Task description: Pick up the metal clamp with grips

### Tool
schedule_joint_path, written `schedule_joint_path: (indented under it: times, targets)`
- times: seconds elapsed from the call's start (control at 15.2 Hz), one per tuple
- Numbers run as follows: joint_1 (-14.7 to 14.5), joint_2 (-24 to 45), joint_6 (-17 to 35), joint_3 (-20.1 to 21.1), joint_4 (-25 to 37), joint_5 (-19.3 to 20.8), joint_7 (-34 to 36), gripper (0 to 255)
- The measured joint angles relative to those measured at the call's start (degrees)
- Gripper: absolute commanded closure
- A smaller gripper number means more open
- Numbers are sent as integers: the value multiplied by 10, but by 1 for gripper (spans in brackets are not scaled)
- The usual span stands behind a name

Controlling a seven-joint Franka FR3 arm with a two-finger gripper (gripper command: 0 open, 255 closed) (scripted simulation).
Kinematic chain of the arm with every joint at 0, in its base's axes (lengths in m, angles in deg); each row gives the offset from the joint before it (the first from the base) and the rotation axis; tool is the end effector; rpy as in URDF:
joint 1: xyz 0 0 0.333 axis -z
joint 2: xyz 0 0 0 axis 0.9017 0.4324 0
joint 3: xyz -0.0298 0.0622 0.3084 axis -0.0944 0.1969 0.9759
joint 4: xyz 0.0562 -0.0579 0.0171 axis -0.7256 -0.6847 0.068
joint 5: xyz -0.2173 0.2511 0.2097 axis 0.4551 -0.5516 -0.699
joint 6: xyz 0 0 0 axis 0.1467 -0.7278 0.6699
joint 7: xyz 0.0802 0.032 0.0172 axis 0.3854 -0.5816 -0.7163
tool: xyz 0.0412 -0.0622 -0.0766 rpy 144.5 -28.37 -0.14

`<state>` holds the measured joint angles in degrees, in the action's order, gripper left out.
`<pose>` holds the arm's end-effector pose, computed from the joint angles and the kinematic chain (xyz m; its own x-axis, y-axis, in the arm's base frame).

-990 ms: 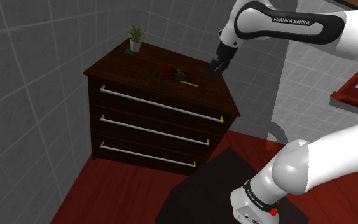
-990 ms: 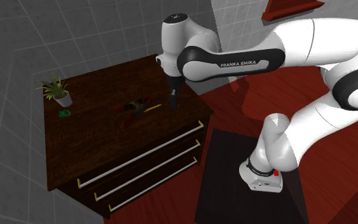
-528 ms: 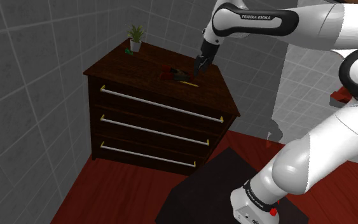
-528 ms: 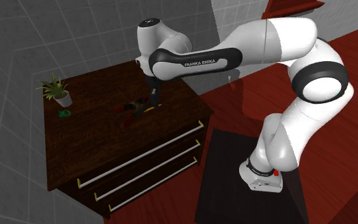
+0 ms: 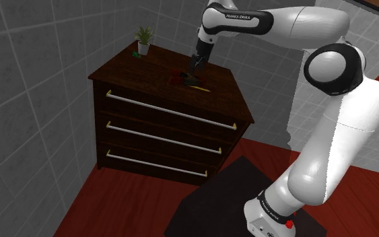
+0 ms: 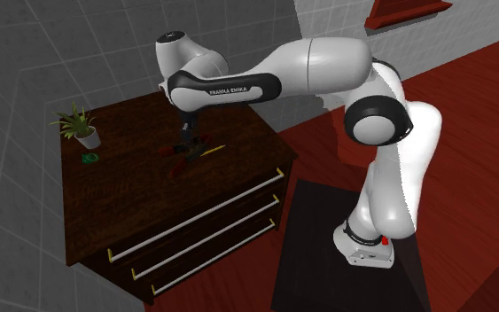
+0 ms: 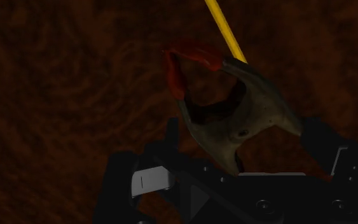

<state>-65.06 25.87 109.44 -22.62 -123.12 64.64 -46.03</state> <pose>0.6361 -0.0386 0.5134 0.9617 0.2730 0.0262 0.2719 -0.9615 0.0388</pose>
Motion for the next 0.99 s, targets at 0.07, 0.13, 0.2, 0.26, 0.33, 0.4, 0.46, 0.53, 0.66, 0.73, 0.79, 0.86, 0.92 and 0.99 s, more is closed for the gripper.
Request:
schedule_joint_path:
  times: [0.07,0.13,0.2,0.26,0.33,0.4,0.46,0.53,0.66,0.73,0.79,0.86,0.92,0.99]
  targets:
    - [0,25,-6,1,32,-3,-4,0]
    - [1,51,-11,2,62,-5,-9,0]
    - [2,65,-9,3,74,-6,-12,0]
    - [3,73,-4,3,78,-7,-14,0]
    - [3,77,0,3,77,-7,-15,0]
    - [4,81,4,3,77,-8,-16,0]
    - [4,82,11,3,71,-8,-16,0]
    - [4,84,18,3,66,-8,-16,0]
    - [4,85,33,3,52,-8,-16,0]
    - [4,85,36,3,49,-8,-16,0]
    - [4,84,37,3,47,-8,-16,255]
    - [4,84,38,3,46,-8,-16,255]
    - [4,84,39,3,46,-8,-16,255]
    - [4,83,39,3,46,-8,-17,255]
